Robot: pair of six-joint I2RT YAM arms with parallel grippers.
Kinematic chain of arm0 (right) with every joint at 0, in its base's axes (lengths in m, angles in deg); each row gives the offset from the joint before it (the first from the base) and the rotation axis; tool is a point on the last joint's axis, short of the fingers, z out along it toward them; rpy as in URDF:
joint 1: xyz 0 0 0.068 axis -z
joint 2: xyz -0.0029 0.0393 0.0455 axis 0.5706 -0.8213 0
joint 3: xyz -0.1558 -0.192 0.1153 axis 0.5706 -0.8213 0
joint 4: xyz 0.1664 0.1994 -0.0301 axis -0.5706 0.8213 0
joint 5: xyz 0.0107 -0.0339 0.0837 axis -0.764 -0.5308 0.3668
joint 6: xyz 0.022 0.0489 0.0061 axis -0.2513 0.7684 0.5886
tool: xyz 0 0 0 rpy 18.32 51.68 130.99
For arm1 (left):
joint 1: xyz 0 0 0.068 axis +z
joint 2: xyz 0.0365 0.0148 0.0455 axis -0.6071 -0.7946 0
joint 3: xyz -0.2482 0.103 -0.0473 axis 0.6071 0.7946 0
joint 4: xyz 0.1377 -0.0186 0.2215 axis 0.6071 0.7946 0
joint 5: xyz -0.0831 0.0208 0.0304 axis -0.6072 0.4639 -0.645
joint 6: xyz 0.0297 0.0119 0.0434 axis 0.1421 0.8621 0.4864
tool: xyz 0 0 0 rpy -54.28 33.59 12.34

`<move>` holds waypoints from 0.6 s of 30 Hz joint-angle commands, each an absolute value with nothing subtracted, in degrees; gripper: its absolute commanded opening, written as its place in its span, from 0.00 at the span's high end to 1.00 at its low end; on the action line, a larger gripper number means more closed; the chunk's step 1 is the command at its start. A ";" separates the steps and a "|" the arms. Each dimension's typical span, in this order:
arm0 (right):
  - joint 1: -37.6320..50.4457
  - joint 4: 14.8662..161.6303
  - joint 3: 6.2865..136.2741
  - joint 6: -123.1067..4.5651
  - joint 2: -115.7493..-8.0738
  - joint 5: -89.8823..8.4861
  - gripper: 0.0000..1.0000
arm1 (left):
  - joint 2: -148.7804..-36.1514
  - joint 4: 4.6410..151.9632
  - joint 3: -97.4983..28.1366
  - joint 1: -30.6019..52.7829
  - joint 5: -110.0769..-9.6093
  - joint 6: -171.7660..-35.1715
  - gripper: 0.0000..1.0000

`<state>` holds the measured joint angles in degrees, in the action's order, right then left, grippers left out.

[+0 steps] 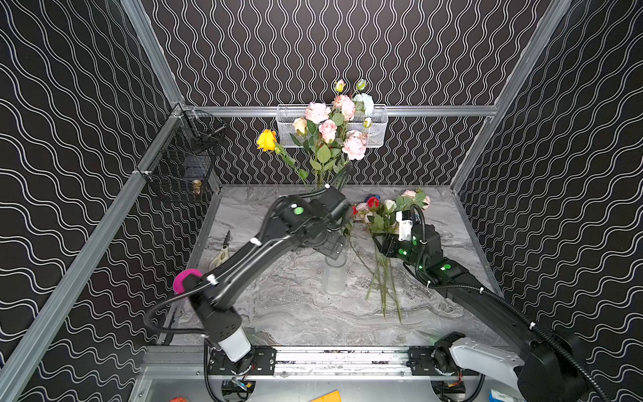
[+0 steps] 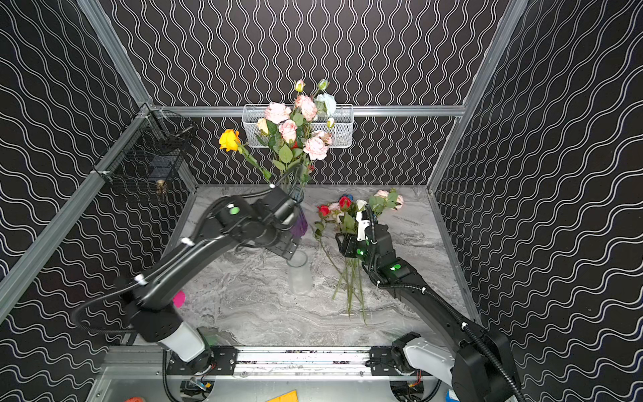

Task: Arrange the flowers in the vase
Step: 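Carry the clear cup with the left gripper and set it before the vase, then withdraw the left gripper from the cup while the right gripper grasps a red rose stem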

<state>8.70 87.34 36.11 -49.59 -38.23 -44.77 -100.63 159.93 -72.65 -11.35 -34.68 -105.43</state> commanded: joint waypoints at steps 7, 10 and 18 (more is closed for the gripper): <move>8.74 88.86 39.63 -48.32 -42.64 -43.63 0.49 | -70.85 134.93 -45.00 -11.25 -12.30 -110.83 0.01; 8.69 89.65 39.82 -48.45 -42.76 -45.32 0.49 | -65.19 123.77 -35.27 -11.23 -8.10 -109.79 0.01; 8.74 85.52 39.46 -54.52 -43.39 -42.54 0.45 | -64.74 113.35 -28.38 -11.05 1.31 -106.26 0.01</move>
<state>8.77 88.67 39.30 -52.50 -42.86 -44.88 -65.46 119.14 -29.42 -11.26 -5.74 -106.28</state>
